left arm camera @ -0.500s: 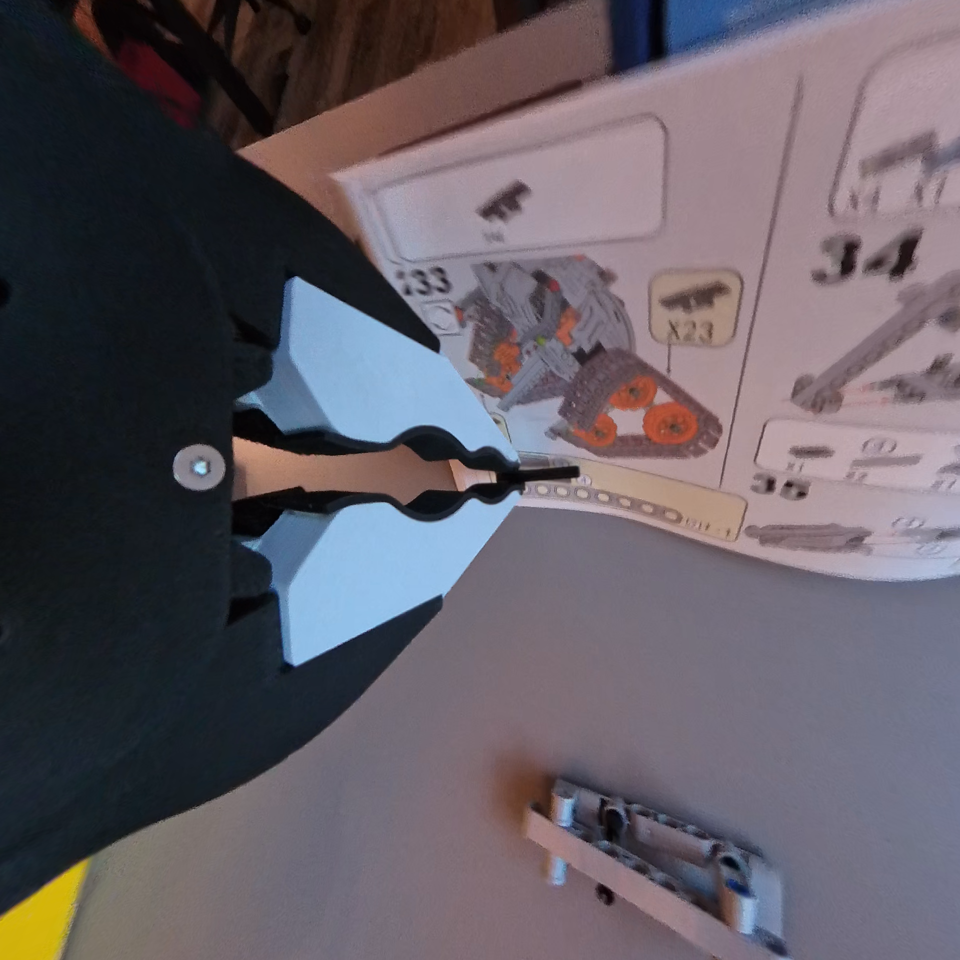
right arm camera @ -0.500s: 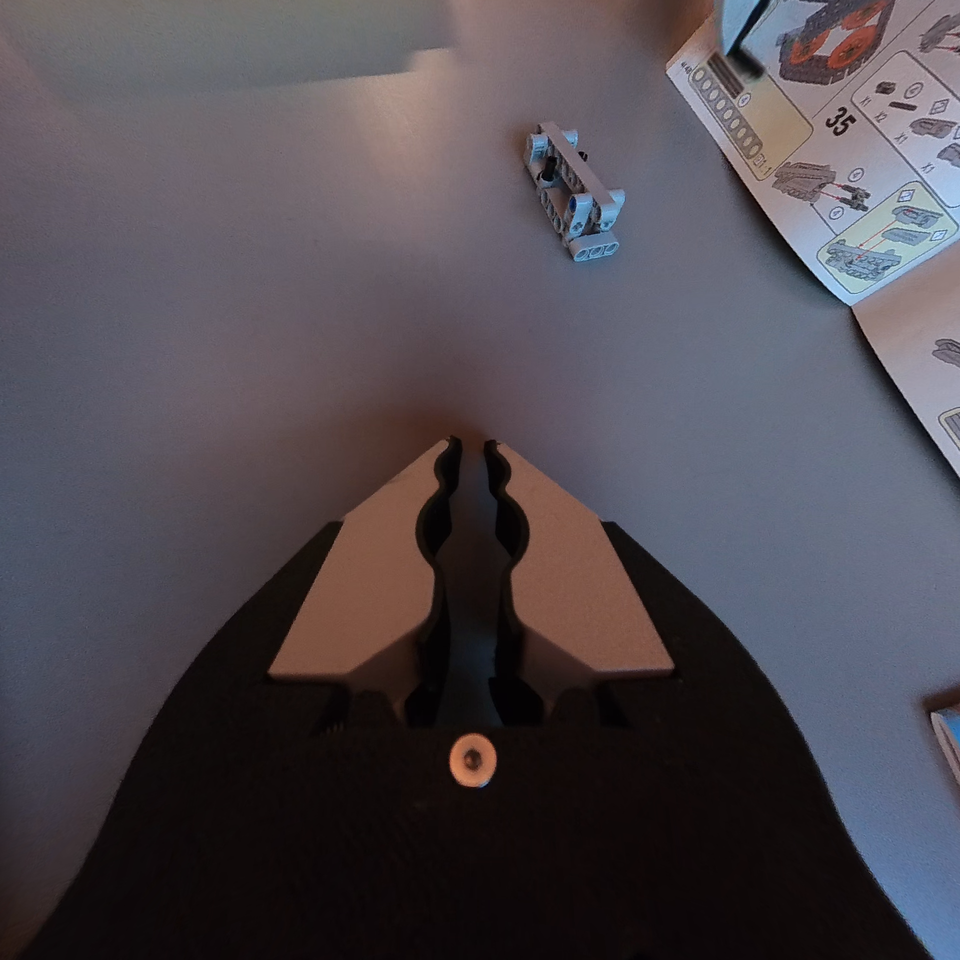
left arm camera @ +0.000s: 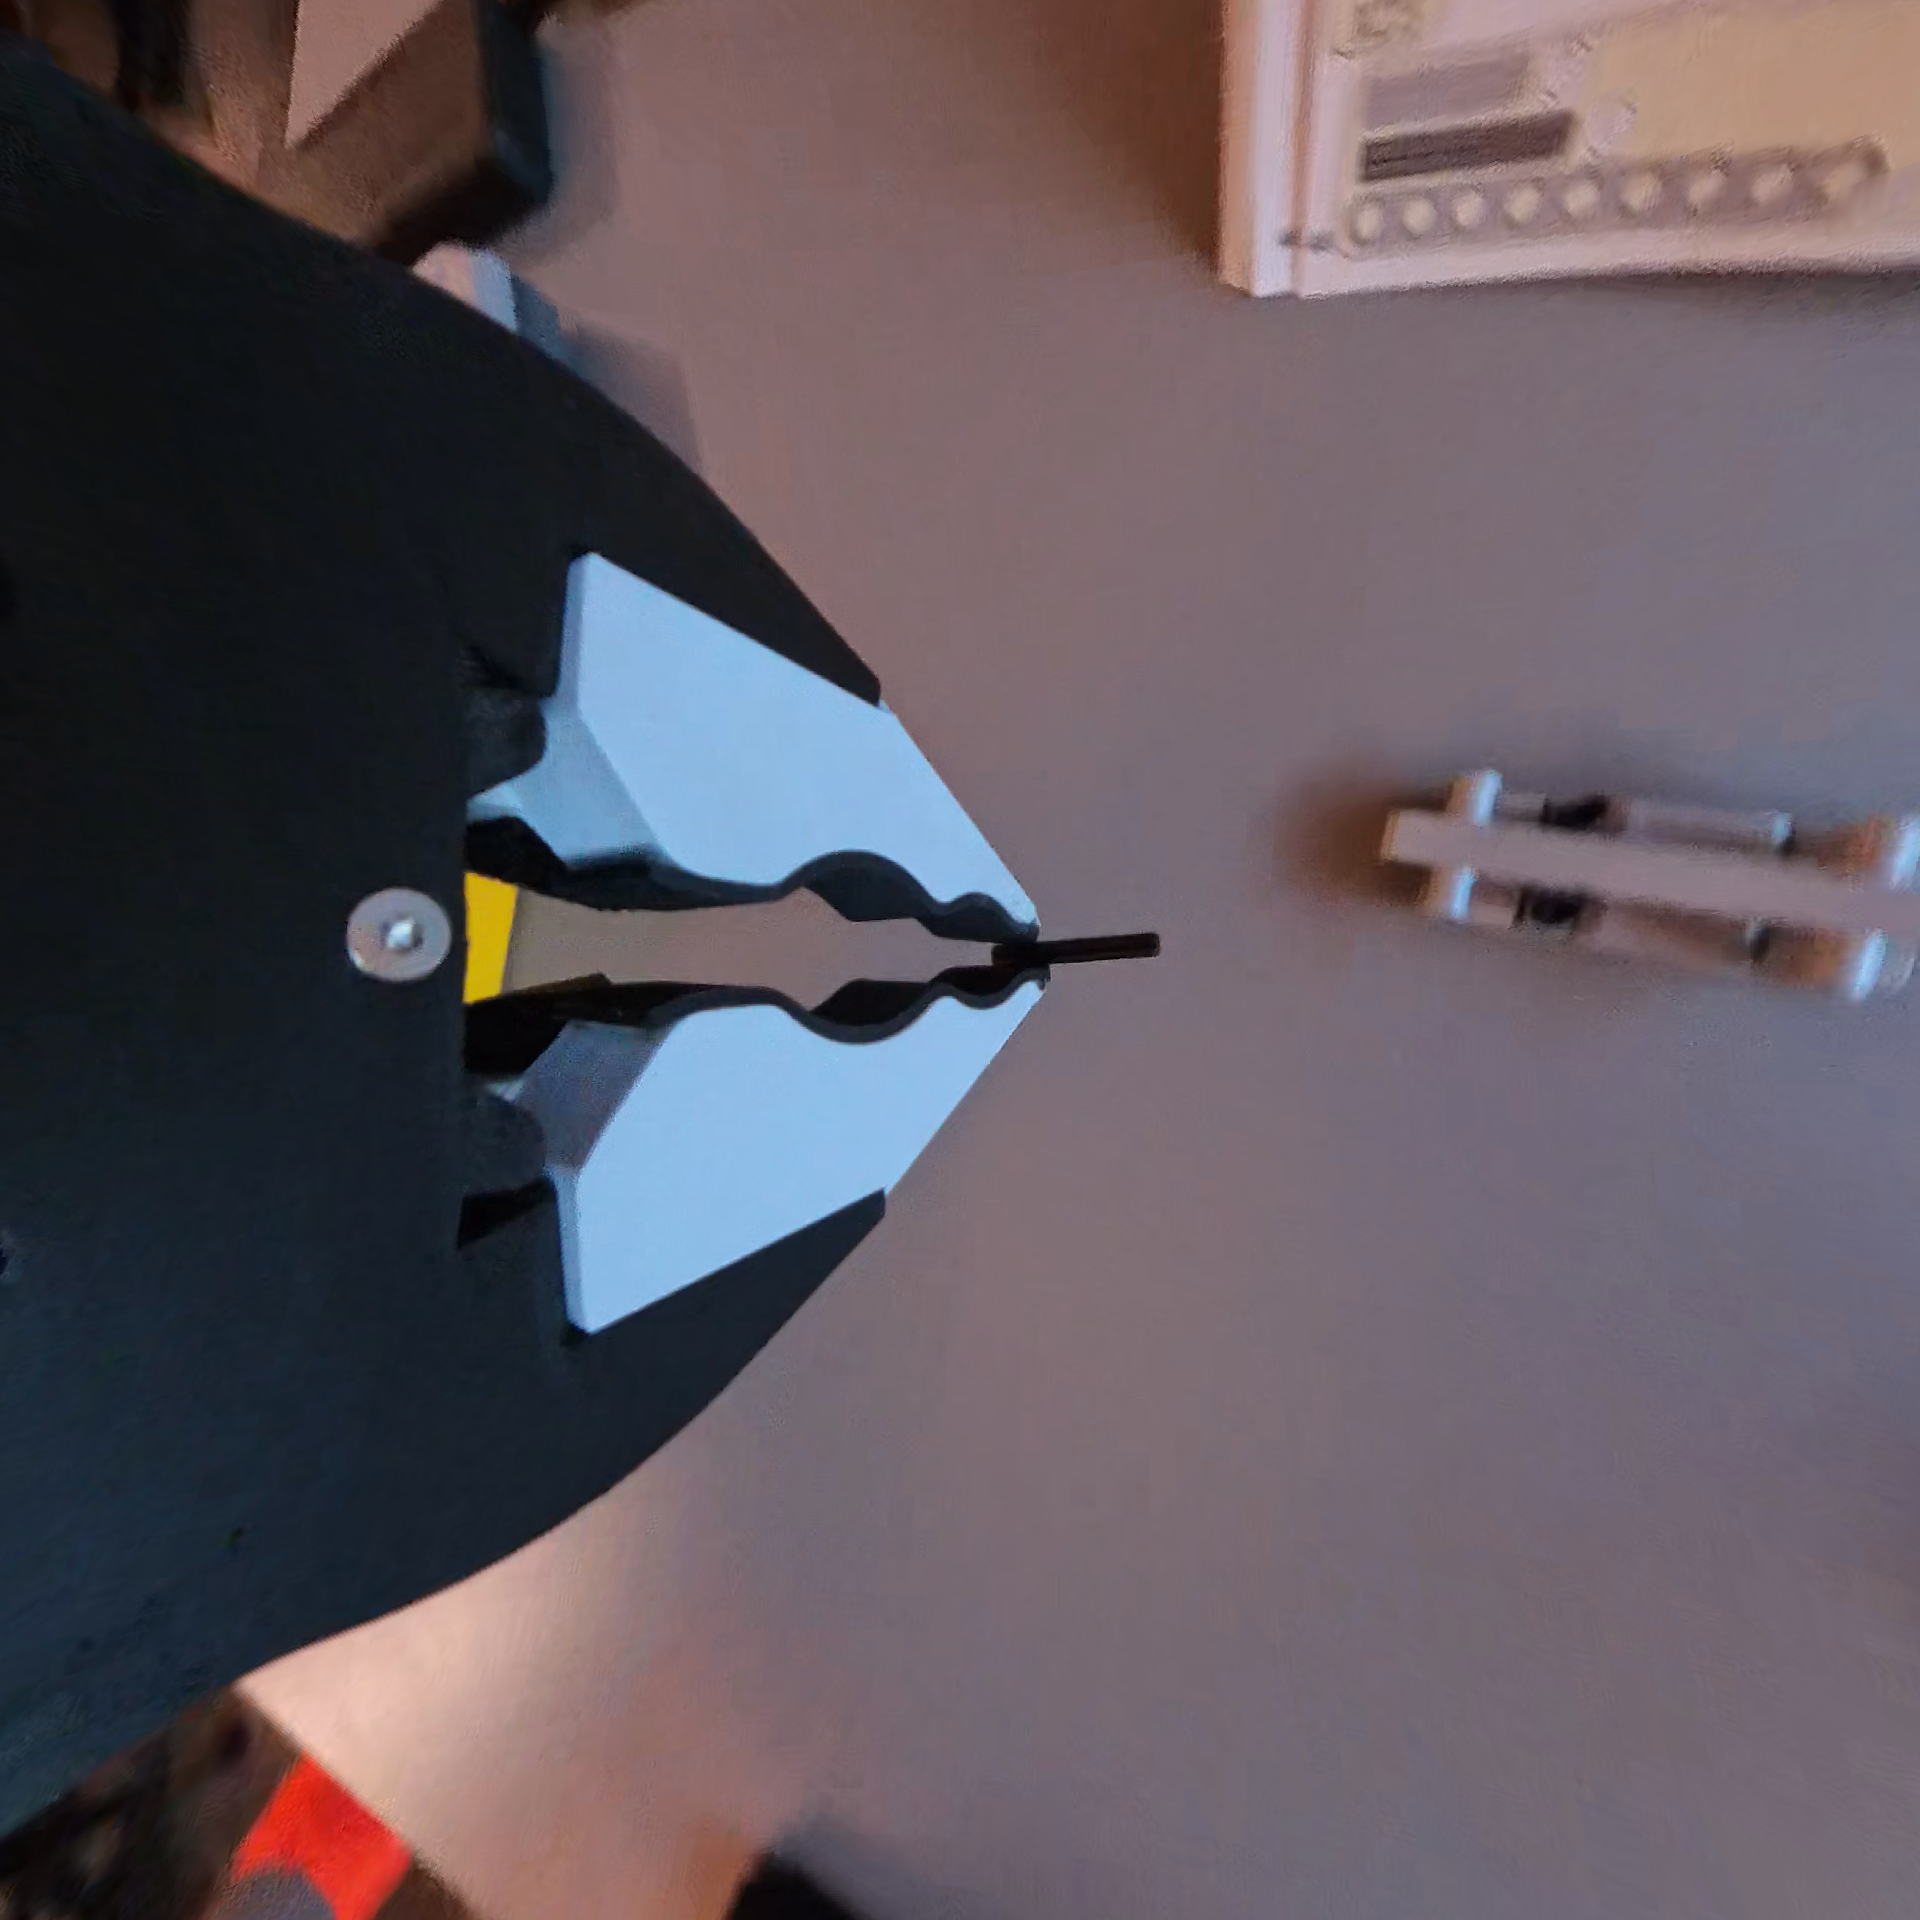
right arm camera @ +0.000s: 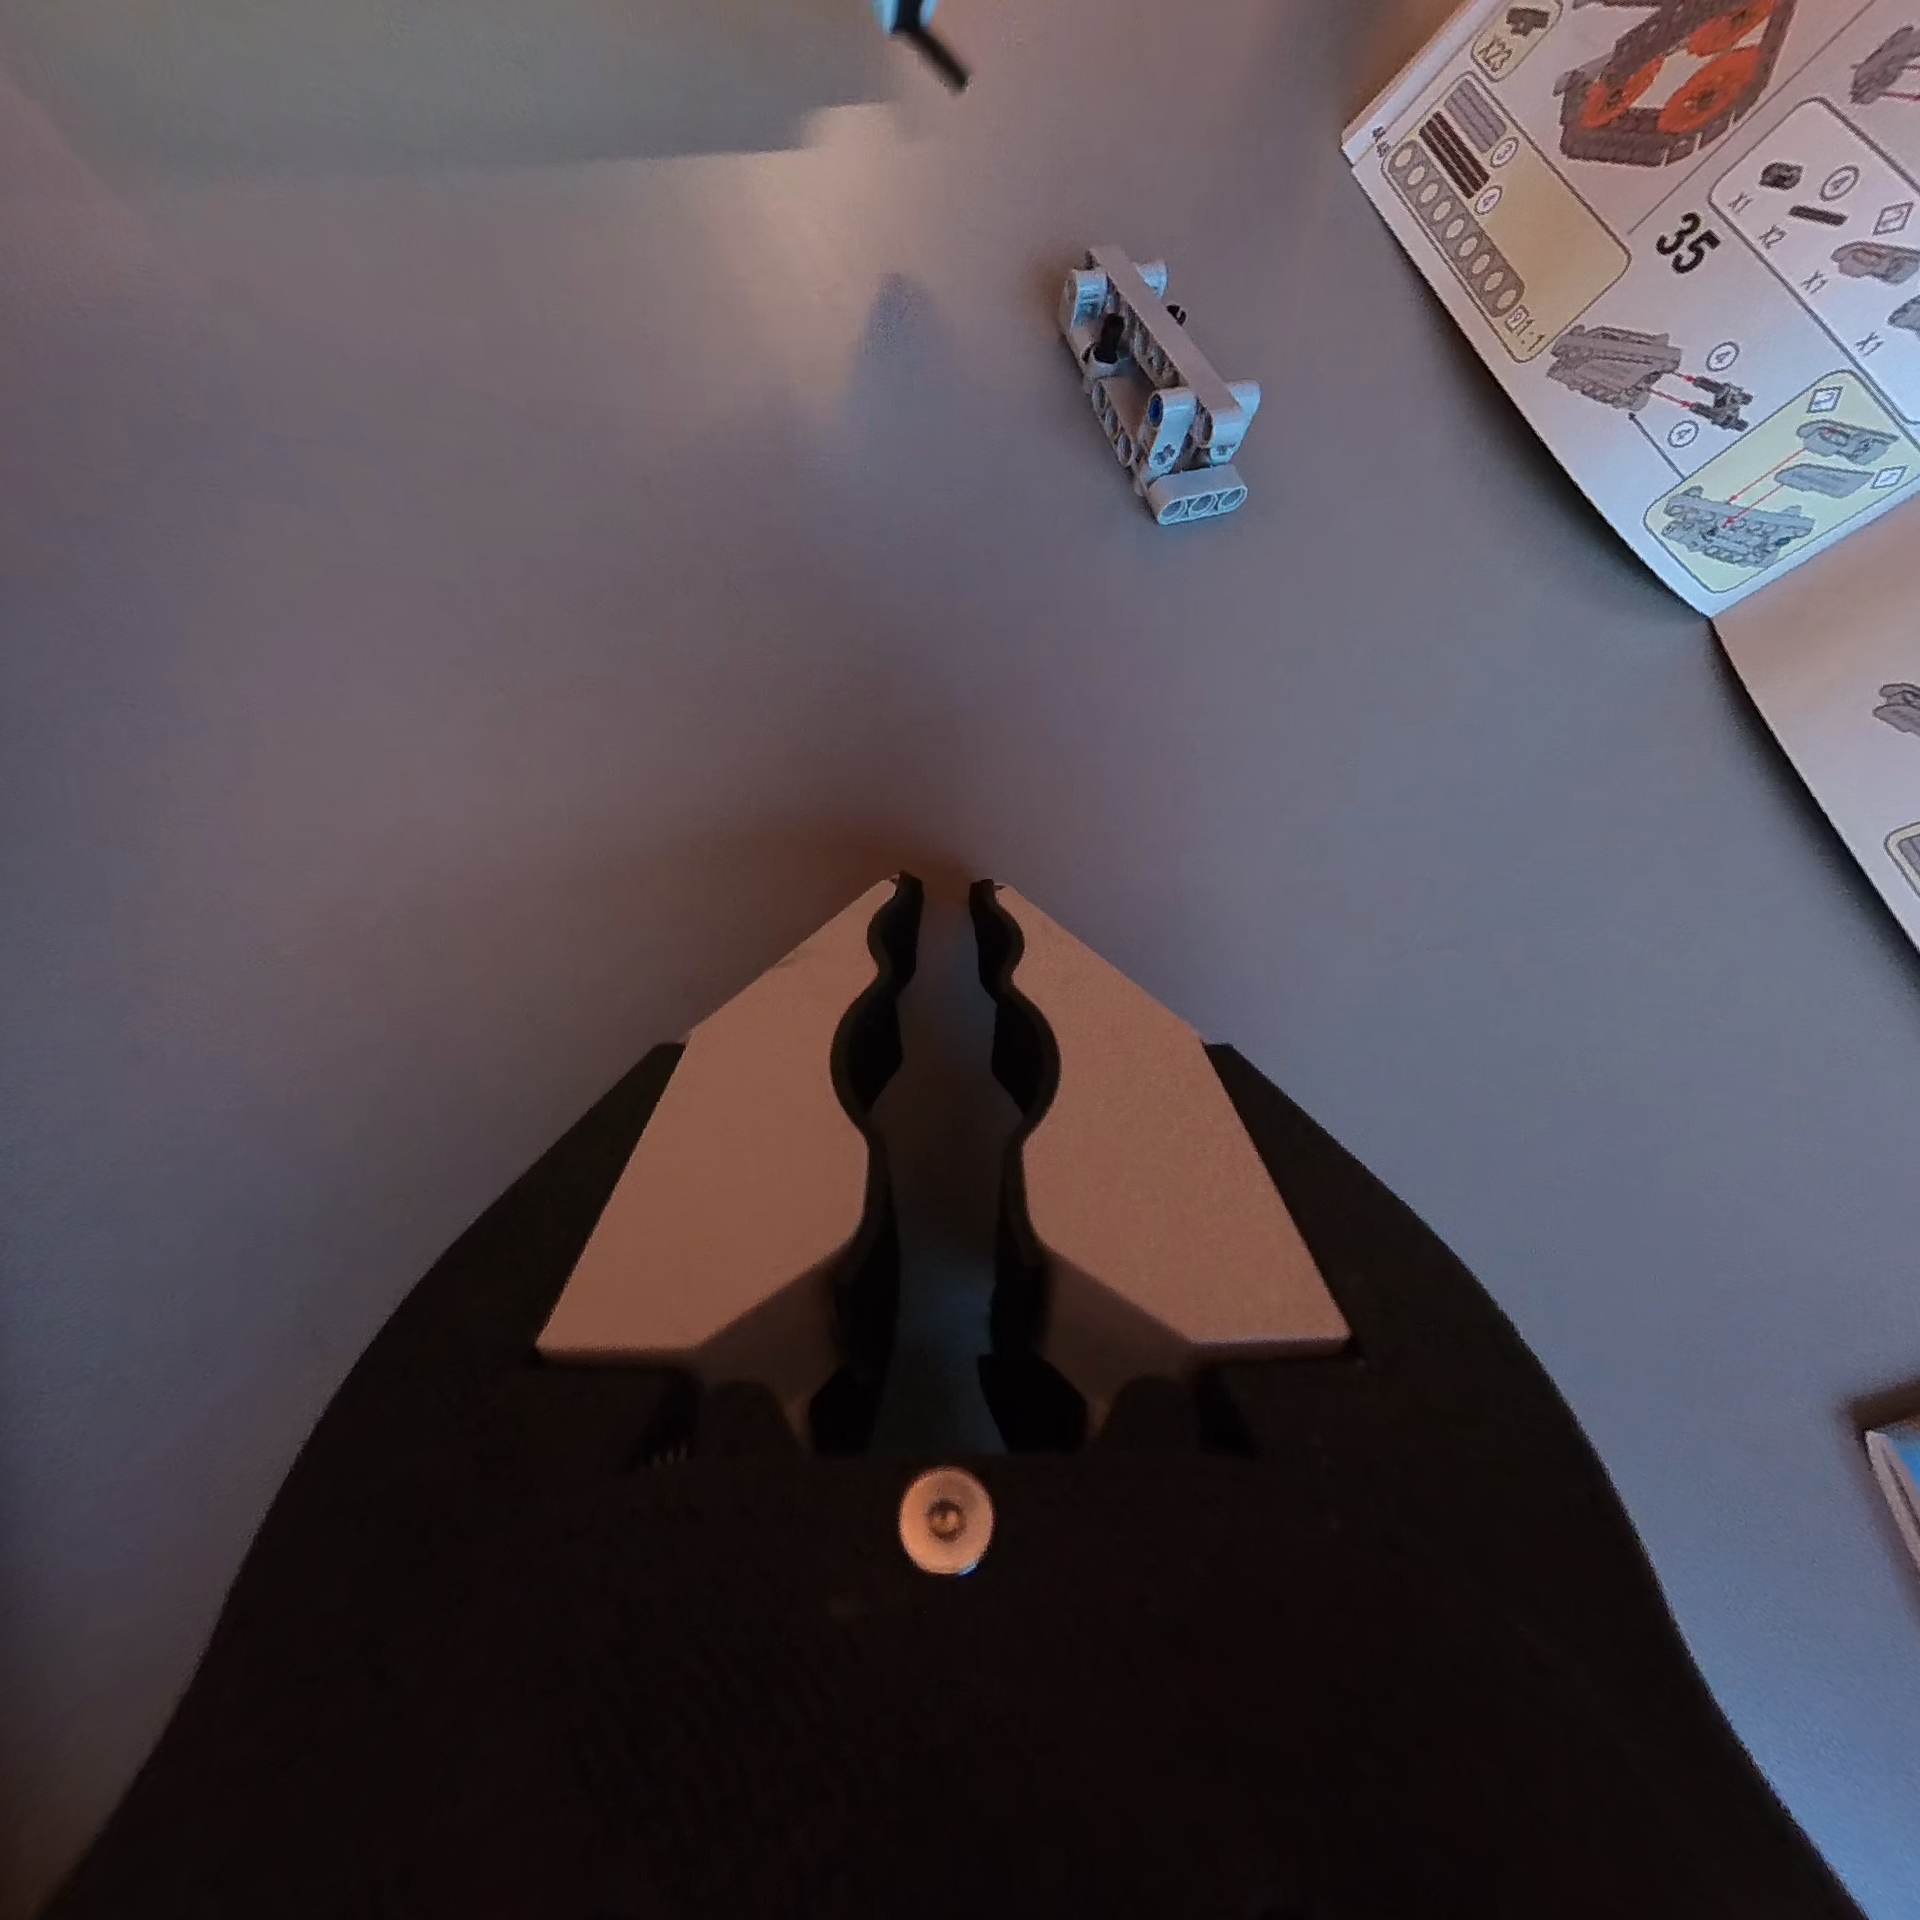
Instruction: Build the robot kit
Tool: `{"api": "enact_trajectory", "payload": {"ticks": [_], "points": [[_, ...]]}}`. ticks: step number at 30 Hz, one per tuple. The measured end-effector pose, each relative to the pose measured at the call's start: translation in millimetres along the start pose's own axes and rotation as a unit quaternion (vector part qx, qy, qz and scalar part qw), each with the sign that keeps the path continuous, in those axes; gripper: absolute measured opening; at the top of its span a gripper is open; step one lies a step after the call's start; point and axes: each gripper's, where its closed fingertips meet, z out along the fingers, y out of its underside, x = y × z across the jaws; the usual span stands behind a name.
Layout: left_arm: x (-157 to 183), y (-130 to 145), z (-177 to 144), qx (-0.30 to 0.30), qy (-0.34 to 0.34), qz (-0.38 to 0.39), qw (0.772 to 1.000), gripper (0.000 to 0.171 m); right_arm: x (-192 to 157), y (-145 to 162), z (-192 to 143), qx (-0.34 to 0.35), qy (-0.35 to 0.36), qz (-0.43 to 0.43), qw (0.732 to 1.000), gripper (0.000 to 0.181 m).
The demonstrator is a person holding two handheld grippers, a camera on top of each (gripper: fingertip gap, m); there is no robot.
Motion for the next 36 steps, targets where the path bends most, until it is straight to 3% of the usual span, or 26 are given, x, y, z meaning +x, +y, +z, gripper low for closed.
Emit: {"api": "enact_trajectory", "payload": {"ticks": [2,6,9,14,20,25,29,30,32,36], "points": [[0,0,6,-0.009,-0.022,0.038,0.999,0.002,-1,0,0,0.0,0.0,-0.002,1.0,0.011],[22,-17,12,0.003,0.029,0.044,0.999,0.002,-1,0,-1,0.0,-0.001,0.0,1.0,0.011],[22,-27,18,0.01,0.016,0.067,0.998,0.002,-1,0,-1,0.0,0.0,-0.003,1.0,0.011],[8,-15,22,-0.008,0.019,0.069,0.997,0.002,-1,0,-1,0.0,-0.002,-0.002,1.0,0.011],[-32,6,26,-0.051,0.021,0.07,0.996,0.002,-3,0,-1,0.001,-0.003,-0.006,1.0,0.011],[-41,1,28,-0.042,0.033,0.058,0.997,0.002,-4,0,-2,0.001,-0.005,-0.005,1.0,0.011],[-39,3,27,-0.042,0.041,0.055,0.997,0.02,-4,1,-2,0.001,-0.009,0.0,1.0,0.011],[-38,5,24,-0.048,0.041,0.053,0.997,0.012,-4,1,-2,0.001,-0.009,0.0,1.0,0.011],[-46,1,5,-0.032,0.006,0.058,0.998,0.021,-4,1,-3,0.001,-0.008,-0.003,1.0,0.012],[-44,-6,-83,0.071,-0.05,0.02,0.996,0.028,-5,2,-4,0.001,-0.006,-0.008,1.0,0.012]]}}
